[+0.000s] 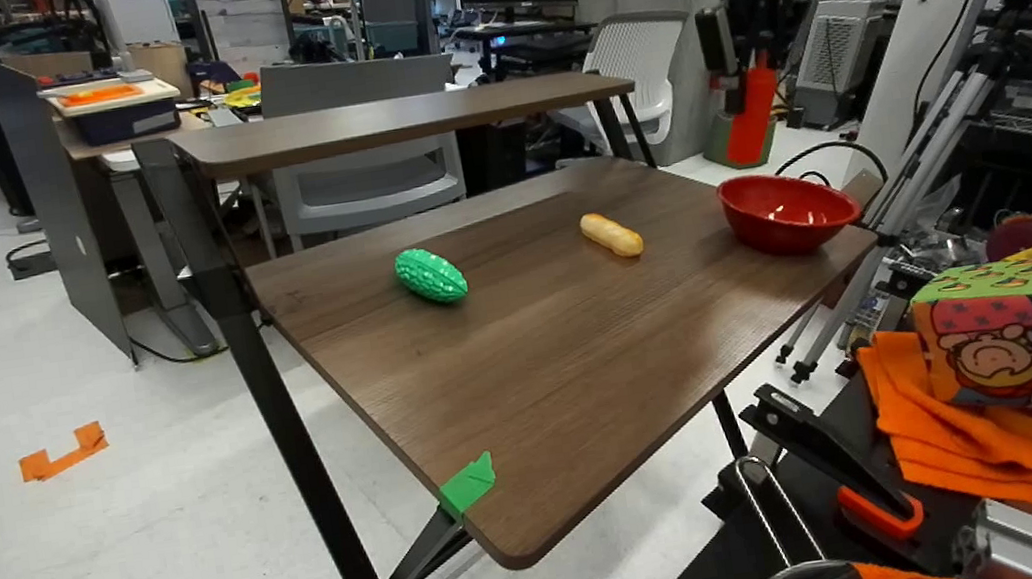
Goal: Take the red bottle out of the red bowl
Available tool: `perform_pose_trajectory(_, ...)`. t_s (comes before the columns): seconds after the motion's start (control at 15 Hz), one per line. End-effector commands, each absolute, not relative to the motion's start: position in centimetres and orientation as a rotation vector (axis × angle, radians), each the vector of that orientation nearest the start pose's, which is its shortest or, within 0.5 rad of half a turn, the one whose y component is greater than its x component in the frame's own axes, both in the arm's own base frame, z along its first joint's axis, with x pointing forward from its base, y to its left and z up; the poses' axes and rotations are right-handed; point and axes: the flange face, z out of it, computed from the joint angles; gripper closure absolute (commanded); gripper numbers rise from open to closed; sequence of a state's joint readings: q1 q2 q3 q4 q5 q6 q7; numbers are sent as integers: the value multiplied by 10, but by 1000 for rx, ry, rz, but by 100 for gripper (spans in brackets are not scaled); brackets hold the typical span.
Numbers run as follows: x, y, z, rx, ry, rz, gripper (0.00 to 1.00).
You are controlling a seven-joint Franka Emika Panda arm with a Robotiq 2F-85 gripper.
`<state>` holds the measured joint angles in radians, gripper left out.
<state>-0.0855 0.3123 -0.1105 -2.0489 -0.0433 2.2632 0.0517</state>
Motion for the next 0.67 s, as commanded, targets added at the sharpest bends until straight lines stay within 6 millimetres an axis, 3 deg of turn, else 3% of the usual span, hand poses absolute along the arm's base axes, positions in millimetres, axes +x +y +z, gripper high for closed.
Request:
perform_pose_trajectory(0.0,536,-38,317,-3066,299,40,87)
perform_pose_trajectory(0.2,512,43,323,-2968,243,18,87)
perform_pose_trajectory(0.33,501,90,314,-2927,211,40,87)
perform_pose_trajectory(0.6,491,158,285,-2921,179,30,87)
